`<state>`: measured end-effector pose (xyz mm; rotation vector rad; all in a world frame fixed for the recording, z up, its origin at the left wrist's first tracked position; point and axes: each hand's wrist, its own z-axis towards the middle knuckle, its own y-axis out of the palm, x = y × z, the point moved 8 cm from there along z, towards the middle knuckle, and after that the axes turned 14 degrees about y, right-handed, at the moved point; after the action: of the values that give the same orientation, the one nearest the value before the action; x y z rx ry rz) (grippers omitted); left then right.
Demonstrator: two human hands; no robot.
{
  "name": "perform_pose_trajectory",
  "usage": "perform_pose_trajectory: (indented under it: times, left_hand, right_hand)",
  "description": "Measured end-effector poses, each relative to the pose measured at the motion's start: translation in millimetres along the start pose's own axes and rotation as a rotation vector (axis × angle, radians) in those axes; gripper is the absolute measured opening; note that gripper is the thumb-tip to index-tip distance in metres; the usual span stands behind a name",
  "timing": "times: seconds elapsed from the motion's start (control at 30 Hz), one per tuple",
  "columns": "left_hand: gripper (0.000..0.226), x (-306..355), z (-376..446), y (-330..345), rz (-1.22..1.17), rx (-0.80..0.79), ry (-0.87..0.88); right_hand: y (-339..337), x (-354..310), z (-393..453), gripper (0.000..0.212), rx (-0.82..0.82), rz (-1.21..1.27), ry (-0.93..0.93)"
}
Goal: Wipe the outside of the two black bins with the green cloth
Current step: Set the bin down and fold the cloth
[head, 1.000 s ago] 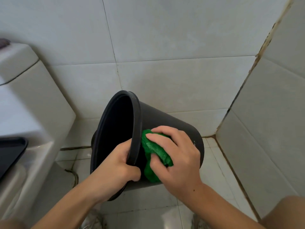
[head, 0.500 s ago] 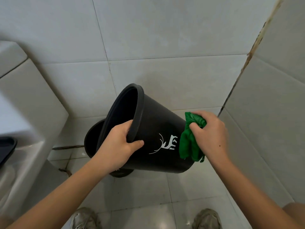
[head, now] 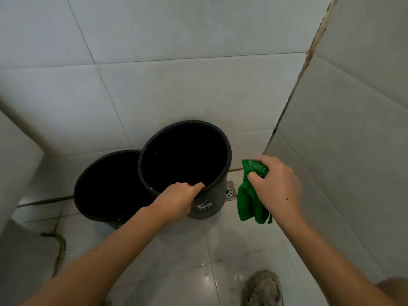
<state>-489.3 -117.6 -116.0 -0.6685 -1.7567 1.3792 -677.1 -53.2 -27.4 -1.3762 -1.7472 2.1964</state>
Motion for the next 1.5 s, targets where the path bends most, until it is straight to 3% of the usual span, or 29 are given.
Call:
perform_pose_trajectory:
  times: [0.23,0.63,0.73,0.83,0.97,1.07,1.13,1.27,1.37,1.5]
  left_hand:
    - [0.049,2,26,68,0.303,-0.230,0.051]
    - [0.046,-4,52,110,0.170,-0.269,0.028]
    - [0.058,-13,55,112,0.183,-0.241,0.017]
    - [0.065,-12,45,89,0.048,-0.069,0.007]
    - [0.036,-6,0,-3,-0.572,0.515,-0.150]
    - [0.029,17,-36,-55,-0.871,0.577,-0.075]
    - [0.044,31,-57,-78,-0.848,0.495,-0.018]
    - [0.074,25,-107,-123,-0.488,0.483,-0.096]
    - [0.066,7,-158,-169,-0.342,0.647,-0.175]
    - [0.039,-30,-240,-214,-0.578,0.891,-0.253]
  right_hand:
    - [20,6,-4,0.030,-0.060,-0.099,-0.042]
    - [38,-4,-11,0.035,-0.124,-0.129,-0.103]
    - [41,-2,-11,0.036,-0.132,-0.118,-0.088]
    - [43,-3,-9,0.037,-0.140,-0.055,-0.073]
    - [43,-15,-15,0.037,-0.136,0.034,-0.066]
    - [37,-40,-28,0.038,-0.120,0.176,-0.083]
    - [34,-61,-37,0.037,-0.136,0.332,-0.081]
    - [32,-114,-65,0.033,-0.214,0.689,-0.016]
    - [38,-166,-96,0.029,-0.355,0.843,-0.042]
    - [49,-237,-134,0.030,-0.558,0.900,-0.156]
